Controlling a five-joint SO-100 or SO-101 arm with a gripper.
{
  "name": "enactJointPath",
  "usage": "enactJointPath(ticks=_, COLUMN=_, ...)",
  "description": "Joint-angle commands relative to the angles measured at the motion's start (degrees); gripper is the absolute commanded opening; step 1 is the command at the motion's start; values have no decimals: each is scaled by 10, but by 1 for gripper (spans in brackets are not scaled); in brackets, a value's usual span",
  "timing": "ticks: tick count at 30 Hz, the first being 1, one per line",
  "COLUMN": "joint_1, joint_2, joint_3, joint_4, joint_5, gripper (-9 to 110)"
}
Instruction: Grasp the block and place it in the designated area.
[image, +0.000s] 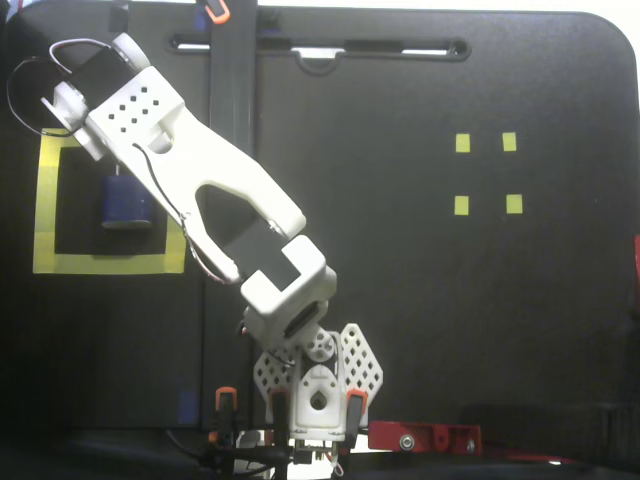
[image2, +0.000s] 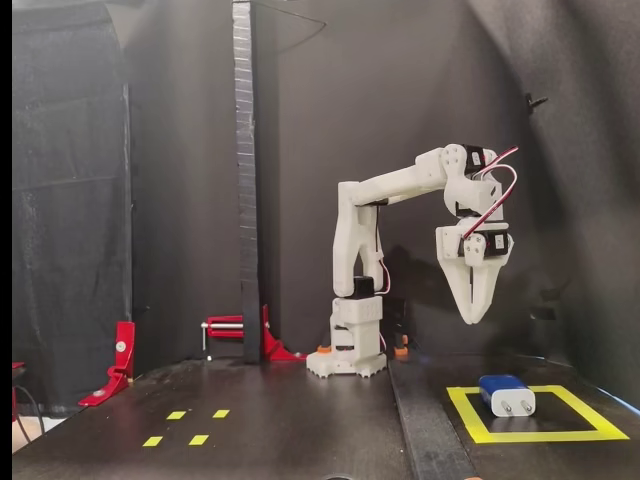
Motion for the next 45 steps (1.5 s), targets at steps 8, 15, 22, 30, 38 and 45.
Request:
enactJointPath(ticks=8, joint_1=120, joint_2=-5, joint_3=-5, joint_4=-24, joint_5=2, gripper=0)
enactJointPath(ticks=15, joint_1=248, joint_2=-10, joint_3=-5, joint_4=-47, joint_5=-16, gripper=0)
enactJointPath(ticks=22, joint_1=349, joint_2=-11, joint_3=-5, joint_4=-56, joint_5=-43, gripper=0)
enactJointPath(ticks=30, joint_1=410, joint_2=-10, joint_3=-4, joint_4=-51, joint_5=-57, gripper=0)
enactJointPath(ticks=38, joint_1=437, joint_2=-1, joint_3=-4, joint_4=-45, joint_5=-71, gripper=0)
enactJointPath(ticks=45, joint_1=443, joint_2=67, joint_3=50, joint_4=-94, joint_5=-89, gripper=0)
